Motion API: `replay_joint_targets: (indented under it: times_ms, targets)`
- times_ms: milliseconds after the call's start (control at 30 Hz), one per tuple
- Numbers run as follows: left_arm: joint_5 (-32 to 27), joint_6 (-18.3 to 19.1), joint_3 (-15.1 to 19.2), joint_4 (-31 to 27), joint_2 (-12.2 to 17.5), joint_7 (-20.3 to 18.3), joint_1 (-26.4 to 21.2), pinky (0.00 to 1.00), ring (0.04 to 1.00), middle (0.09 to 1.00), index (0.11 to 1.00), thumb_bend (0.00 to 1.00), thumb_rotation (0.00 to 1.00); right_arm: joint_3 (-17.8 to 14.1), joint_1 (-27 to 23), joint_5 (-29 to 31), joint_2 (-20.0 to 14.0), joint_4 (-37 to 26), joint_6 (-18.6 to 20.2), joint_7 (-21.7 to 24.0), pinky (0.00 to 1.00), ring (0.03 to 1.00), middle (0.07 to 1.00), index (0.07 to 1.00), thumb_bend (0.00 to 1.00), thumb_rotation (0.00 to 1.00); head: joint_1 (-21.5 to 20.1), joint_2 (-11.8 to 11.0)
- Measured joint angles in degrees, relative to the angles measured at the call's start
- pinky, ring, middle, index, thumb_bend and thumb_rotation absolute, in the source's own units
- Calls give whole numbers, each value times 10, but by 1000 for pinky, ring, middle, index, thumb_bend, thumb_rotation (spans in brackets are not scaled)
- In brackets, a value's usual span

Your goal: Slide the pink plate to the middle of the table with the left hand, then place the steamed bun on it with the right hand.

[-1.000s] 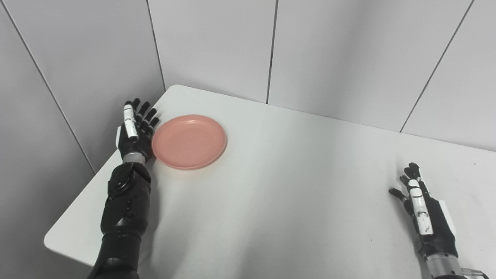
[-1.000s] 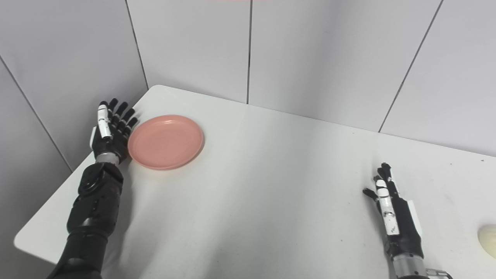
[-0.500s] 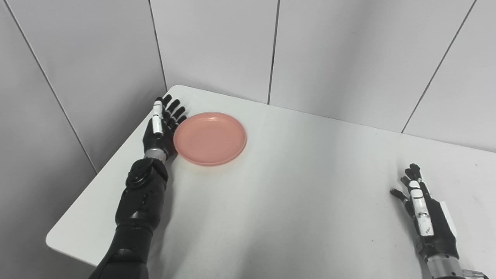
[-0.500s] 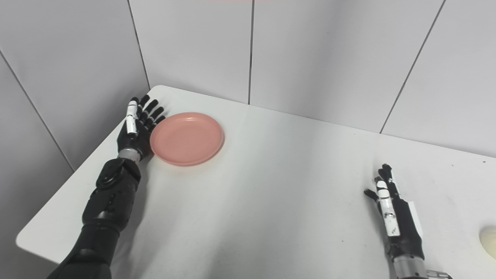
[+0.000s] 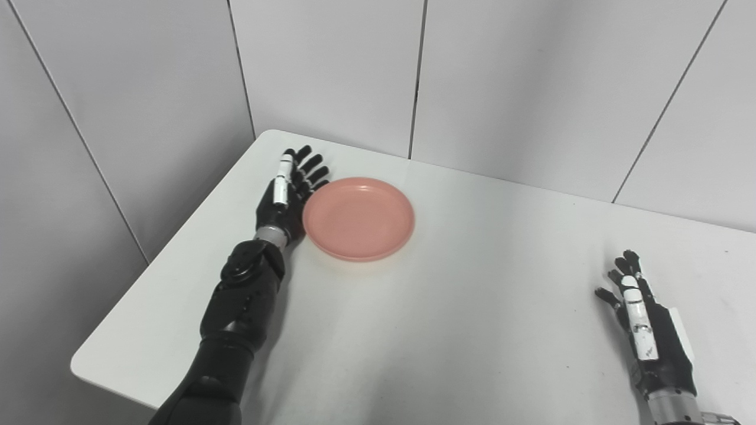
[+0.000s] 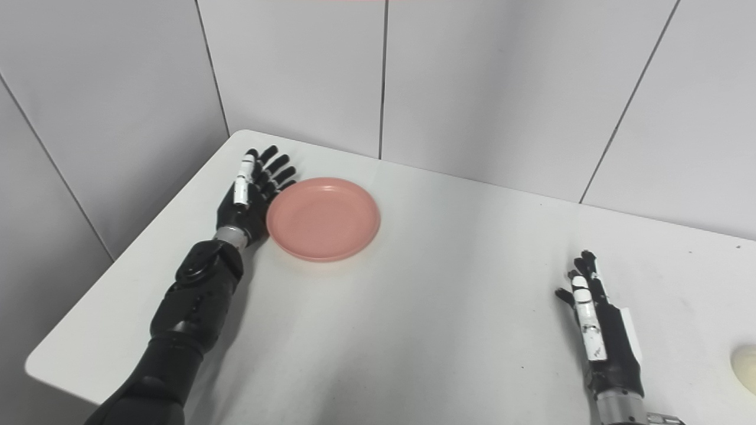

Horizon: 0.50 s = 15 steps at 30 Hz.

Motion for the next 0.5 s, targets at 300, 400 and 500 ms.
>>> replay_joint_targets:
  times_ms: [300, 400, 500]
  targets:
    - [39, 20, -63, -36, -38, -13, 8, 841, 859, 871, 857, 357, 978, 7, 0, -6, 0, 4, -3, -9, 942, 951, 967, 982, 177, 1000, -35, 5]
    - [51, 26, -81, -46, -53, -16, 11, 863, 873, 884, 870, 351, 998, 9, -1, -7, 0, 8, -8, -9, 946, 951, 967, 982, 190, 1000, -49, 7]
    - [68, 29, -103, -56, -61, -25, 15, 895, 898, 910, 898, 337, 1000, 9, -1, -8, 1, 9, -9, -9, 933, 945, 961, 975, 198, 1000, -66, 8]
